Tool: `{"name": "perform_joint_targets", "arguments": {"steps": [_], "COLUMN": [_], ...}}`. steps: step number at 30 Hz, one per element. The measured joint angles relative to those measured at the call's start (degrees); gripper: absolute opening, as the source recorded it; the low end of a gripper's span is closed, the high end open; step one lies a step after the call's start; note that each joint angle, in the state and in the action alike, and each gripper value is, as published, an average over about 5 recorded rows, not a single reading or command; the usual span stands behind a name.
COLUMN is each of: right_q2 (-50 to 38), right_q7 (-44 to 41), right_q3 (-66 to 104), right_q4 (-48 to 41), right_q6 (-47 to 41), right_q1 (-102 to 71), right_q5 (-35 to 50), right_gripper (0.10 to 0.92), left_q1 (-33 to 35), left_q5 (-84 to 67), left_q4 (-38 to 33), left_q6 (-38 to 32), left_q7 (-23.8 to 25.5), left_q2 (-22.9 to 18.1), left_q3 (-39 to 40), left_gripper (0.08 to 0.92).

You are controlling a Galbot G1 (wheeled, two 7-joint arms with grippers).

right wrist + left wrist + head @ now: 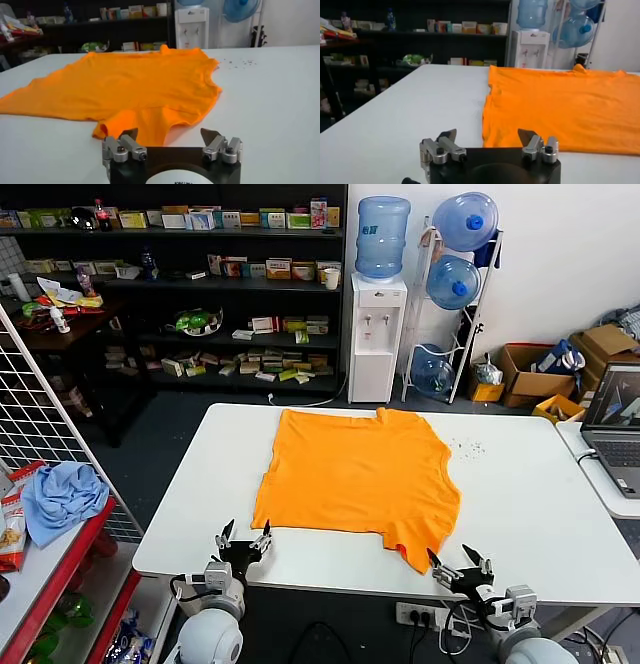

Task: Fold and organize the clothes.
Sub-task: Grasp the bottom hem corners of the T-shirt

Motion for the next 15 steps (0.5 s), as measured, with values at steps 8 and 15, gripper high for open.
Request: {"name": "perform_joint_targets", "arguments": {"steps": [8, 15], "right_q2": [1.0, 1.8], "right_q7": [0.9, 1.7], "right_q3": [-1.0, -2.1], "right_q4": [-0.8, -1.5], "right_q6": [-0.6, -1.3], "right_q1": [1.4, 3.0], "right_q5": [0.9, 1.7], "right_gripper": [0.823, 0.823], "left_q1": [-1.2, -2.8], "left_q5": [0.3, -0.7], "left_q4": [1.3, 2.7], "left_q6": [0.9, 2.2], "left_q7": [0.4, 0.0], "left_q2": [0.0, 0.0], "left_q3": [0.6, 1.0], "left_gripper": [0.823, 0.823]}}
